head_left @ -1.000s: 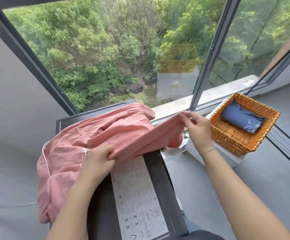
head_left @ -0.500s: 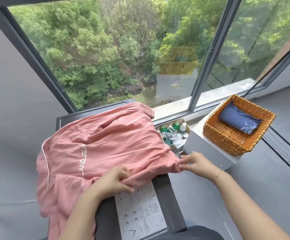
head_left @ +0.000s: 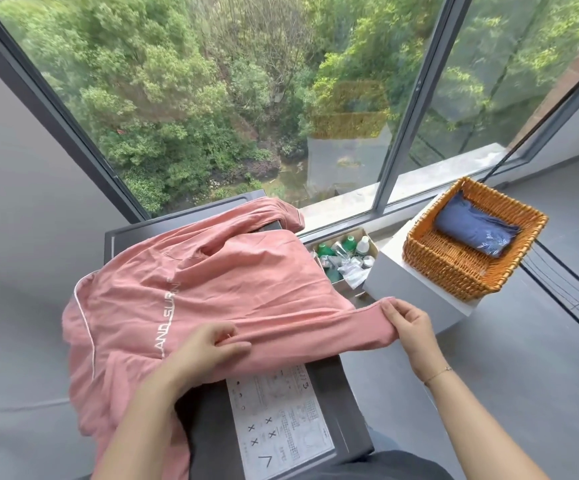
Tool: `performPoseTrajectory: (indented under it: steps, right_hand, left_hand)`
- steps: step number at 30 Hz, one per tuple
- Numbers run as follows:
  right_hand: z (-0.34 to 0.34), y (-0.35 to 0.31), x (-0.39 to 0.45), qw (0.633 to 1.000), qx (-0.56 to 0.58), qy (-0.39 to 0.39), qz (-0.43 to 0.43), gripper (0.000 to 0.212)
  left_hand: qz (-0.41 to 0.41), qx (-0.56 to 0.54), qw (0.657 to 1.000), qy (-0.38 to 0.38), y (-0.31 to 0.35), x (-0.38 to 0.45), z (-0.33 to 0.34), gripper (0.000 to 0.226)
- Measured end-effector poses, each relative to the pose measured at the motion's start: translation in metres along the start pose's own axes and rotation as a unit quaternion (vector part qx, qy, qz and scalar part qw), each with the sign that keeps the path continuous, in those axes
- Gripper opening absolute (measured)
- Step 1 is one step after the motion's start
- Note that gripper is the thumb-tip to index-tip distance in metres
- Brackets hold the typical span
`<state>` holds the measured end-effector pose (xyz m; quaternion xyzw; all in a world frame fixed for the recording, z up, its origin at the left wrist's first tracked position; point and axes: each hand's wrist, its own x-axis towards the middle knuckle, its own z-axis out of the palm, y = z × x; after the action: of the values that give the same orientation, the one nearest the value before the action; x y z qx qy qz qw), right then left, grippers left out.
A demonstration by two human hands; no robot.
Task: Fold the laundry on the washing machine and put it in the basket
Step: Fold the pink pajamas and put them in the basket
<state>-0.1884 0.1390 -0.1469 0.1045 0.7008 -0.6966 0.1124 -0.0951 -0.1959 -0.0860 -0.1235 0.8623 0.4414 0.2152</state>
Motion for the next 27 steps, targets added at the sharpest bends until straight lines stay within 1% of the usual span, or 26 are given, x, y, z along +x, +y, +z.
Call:
performPoseTrajectory:
  steps: [1,3,5,6,8,10,11,12,14,16,18,20,22,24,25,26,27]
  right_hand:
    - [0.006,-0.004,0.008,1.000,-0.009,0.008,-0.010,0.014]
    - [0.022,-0.014,0.025,0.999,-0.028,-0.007,-0.018,0.014]
    - [0.040,-0.018,0.045,0.998,-0.055,-0.028,-0.007,0.012]
    - [0.049,-0.018,0.053,0.997,-0.065,-0.037,0.009,0.011]
    - [0.060,-0.009,0.066,0.995,-0.066,-0.045,0.063,0.020]
    - [0.063,0.007,0.067,0.993,-0.031,-0.035,0.110,0.033]
    - [0.062,0.015,0.061,0.992,-0.005,-0.020,0.126,0.037]
    - [0.061,0.022,0.052,0.990,0.023,0.000,0.137,0.037]
    - [0.058,0.036,0.032,0.985,0.064,0.022,0.158,0.029]
    - [0.056,0.043,0.016,0.984,0.070,0.006,0.163,0.020]
    - [0.056,0.044,0.014,0.984,0.077,-0.002,0.159,0.019]
    - [0.054,0.040,0.026,0.977,0.139,0.016,0.159,0.022]
    - [0.049,0.031,0.040,0.970,0.190,0.045,0.148,0.030]
    - [0.041,0.020,0.050,0.967,0.194,0.084,0.142,0.020]
    - [0.037,0.016,0.054,0.963,0.192,0.124,0.144,0.018]
    - [0.031,0.013,0.057,0.955,0.191,0.175,0.147,0.023]
    - [0.025,0.010,0.060,0.944,0.199,0.222,0.142,0.033]
  left_hand:
    - [0.014,0.019,0.999,0.031,0.001,0.004,-0.008,0.028]
    - [0.023,0.063,0.992,0.103,0.002,0.016,-0.023,0.032]
    - [0.005,0.122,0.978,0.167,0.000,0.031,-0.029,0.041]
    - [-0.008,0.146,0.973,0.181,-0.004,0.038,-0.028,0.041]
    - [-0.027,0.149,0.974,0.168,-0.012,0.047,-0.021,0.036]
    - [-0.025,0.129,0.981,0.142,-0.020,0.051,-0.011,0.035]
    - [-0.027,0.125,0.982,0.138,-0.023,0.050,-0.008,0.034]
    - [-0.028,0.122,0.982,0.139,-0.026,0.048,-0.007,0.034]
    - [-0.044,0.088,0.985,0.140,-0.032,0.040,-0.010,0.032]
    - [-0.052,0.059,0.988,0.131,-0.042,0.029,-0.016,0.034]
    - [-0.050,0.083,0.987,0.124,-0.056,0.021,-0.020,0.040]
    - [-0.042,0.100,0.986,0.125,-0.067,0.017,-0.022,0.041]
    - [-0.044,0.086,0.987,0.126,-0.072,0.017,-0.021,0.041]
    - [-0.050,0.048,0.989,0.127,-0.074,0.018,-0.020,0.039]
    - [-0.049,0.039,0.990,0.129,-0.074,0.017,-0.020,0.035]
    - [-0.048,0.037,0.990,0.128,-0.076,0.018,-0.020,0.033]
    - [-0.059,0.035,0.989,0.129,-0.077,0.016,-0.023,0.031]
